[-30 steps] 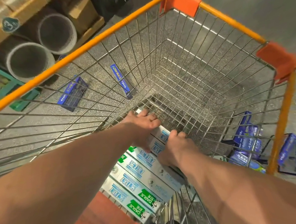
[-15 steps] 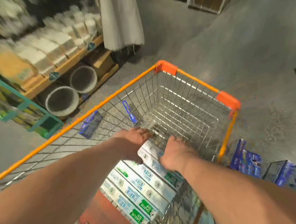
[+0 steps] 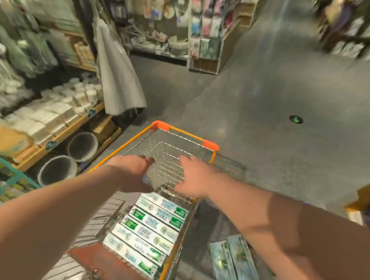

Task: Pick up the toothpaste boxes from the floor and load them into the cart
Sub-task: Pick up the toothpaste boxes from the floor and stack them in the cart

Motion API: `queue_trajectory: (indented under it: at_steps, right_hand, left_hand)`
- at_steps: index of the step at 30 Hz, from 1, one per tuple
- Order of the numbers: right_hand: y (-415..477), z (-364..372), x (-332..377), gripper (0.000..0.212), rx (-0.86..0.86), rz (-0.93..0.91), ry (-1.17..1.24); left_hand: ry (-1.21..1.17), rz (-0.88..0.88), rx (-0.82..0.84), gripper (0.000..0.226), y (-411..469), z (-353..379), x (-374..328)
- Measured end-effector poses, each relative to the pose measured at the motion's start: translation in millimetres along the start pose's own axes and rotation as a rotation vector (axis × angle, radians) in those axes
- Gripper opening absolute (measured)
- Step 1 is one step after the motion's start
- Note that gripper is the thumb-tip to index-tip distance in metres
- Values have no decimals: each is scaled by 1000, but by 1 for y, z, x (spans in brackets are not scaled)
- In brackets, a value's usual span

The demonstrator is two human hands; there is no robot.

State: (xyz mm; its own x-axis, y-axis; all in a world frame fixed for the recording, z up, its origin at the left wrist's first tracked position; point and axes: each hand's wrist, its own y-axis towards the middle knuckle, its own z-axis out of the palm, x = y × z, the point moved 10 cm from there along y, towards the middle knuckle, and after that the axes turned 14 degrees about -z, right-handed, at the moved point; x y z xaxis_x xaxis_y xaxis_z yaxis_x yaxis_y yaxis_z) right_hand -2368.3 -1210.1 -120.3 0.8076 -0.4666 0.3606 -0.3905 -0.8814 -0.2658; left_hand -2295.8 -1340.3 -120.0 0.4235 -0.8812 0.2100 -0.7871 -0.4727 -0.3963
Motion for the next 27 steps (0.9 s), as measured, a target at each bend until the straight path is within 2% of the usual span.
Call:
queue_trajectory:
  at_steps: [6, 13, 20, 27]
  right_hand:
    - [-126, -47, 4, 83, -101, -5, -26]
    - [-267, -85, -30, 91, -189, 89, -80]
    - [-388, -110, -106, 87, -256, 175, -62]
    - [-476, -106, -231, 81, -244, 263, -7]
  left_hand:
    - [-46, 169, -157, 96, -86, -66, -64]
    - [-58, 358, -198, 92, -153, -112, -174]
    - [-54, 490, -211, 94, -177, -142, -320]
    - [-37, 523, -166, 92, -170, -149, -473]
